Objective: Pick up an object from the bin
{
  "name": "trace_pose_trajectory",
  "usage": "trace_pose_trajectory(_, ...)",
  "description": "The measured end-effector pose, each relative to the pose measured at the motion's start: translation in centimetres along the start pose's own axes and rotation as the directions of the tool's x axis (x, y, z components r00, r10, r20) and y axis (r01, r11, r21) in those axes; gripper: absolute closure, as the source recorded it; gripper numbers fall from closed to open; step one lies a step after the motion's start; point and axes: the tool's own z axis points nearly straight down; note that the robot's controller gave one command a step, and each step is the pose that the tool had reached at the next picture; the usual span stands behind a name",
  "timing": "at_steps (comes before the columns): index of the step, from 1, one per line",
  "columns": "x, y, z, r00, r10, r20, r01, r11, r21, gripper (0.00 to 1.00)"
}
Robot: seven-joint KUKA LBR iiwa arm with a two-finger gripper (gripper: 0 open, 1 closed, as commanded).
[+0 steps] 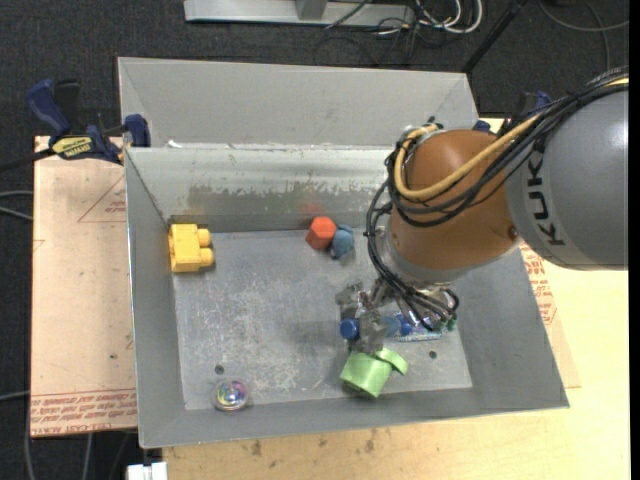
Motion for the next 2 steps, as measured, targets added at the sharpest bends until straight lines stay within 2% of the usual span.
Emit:
trace_pose_trajectory(1,0.61,-0.23,-5.38,1.000,-0.030,0.009,0.030,1.000,0.002,1.00)
trace_pose_trajectory(2,0.65,-0.22,-5.10,1.000,-0.030,0.004,0.030,1.000,0.000,0.00)
